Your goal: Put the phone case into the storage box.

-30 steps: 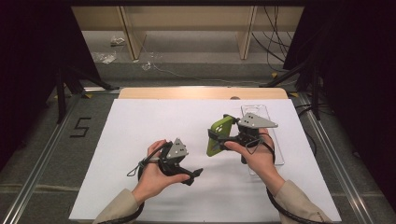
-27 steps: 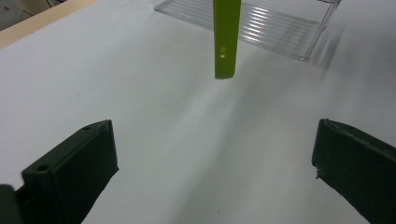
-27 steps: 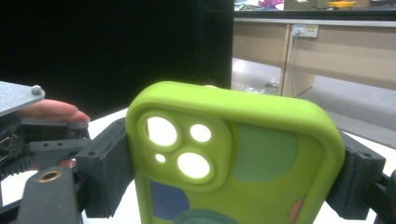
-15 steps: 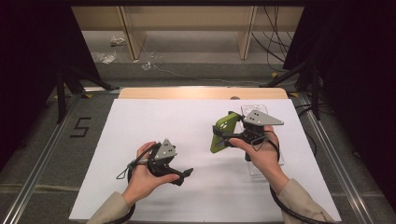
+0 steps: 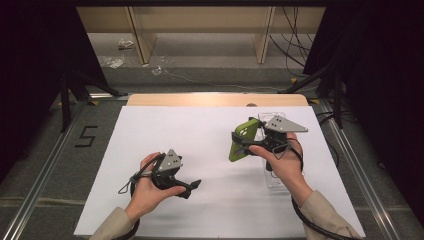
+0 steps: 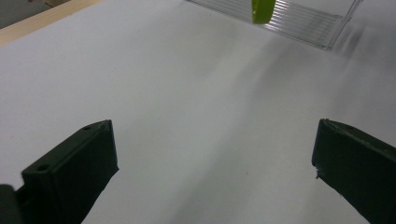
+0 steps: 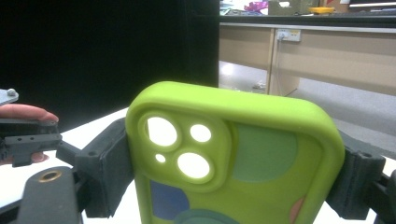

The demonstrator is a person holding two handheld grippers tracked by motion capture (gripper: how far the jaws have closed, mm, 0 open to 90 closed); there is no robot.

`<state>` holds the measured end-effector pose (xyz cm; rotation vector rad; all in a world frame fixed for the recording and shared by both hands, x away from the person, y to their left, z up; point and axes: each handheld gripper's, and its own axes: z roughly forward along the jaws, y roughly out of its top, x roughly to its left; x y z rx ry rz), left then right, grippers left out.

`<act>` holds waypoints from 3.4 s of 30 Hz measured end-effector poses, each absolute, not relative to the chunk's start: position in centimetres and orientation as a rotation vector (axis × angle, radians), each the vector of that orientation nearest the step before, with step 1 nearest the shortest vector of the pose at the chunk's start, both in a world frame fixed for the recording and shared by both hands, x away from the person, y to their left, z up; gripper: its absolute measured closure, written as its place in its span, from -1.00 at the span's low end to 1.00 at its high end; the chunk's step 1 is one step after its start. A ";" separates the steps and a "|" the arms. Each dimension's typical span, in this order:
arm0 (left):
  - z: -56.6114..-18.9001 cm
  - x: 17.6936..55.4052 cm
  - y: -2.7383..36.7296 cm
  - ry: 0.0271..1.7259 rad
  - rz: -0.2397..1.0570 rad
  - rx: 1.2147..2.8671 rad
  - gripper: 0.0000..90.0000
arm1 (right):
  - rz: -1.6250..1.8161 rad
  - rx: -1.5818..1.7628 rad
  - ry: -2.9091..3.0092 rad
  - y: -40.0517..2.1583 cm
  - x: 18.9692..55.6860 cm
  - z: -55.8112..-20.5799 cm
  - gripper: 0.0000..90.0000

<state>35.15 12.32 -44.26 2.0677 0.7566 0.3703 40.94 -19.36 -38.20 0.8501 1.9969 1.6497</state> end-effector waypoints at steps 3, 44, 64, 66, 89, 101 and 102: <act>-44.2 35.1 12.6 0.763 0.374 2.064 -1.00 | 1.645 0.855 1.992 -19.5 41.0 -38.1 -0.61; -44.4 35.2 15.0 0.826 0.413 2.034 -1.00 | 1.590 0.925 1.899 -23.0 42.0 -36.8 -0.61; -44.4 35.1 15.5 0.839 0.419 2.026 -1.00 | 1.568 0.963 1.853 -24.6 42.5 -36.4 -0.61; -44.4 35.1 15.5 0.841 0.418 2.027 -1.00 | 1.565 0.964 1.847 -24.8 42.5 -36.4 -0.61; -44.5 35.1 15.8 0.849 0.419 2.024 -1.00 | 1.540 1.005 1.788 -26.7 43.0 -36.0 -0.61; -44.5 35.1 15.8 0.852 0.420 2.019 -1.00 | 1.526 1.024 1.759 -27.6 43.2 -35.8 -0.61; -44.5 35.1 15.8 0.852 0.421 2.020 -1.00 | 1.524 1.025 1.758 -27.7 43.2 -35.8 -0.61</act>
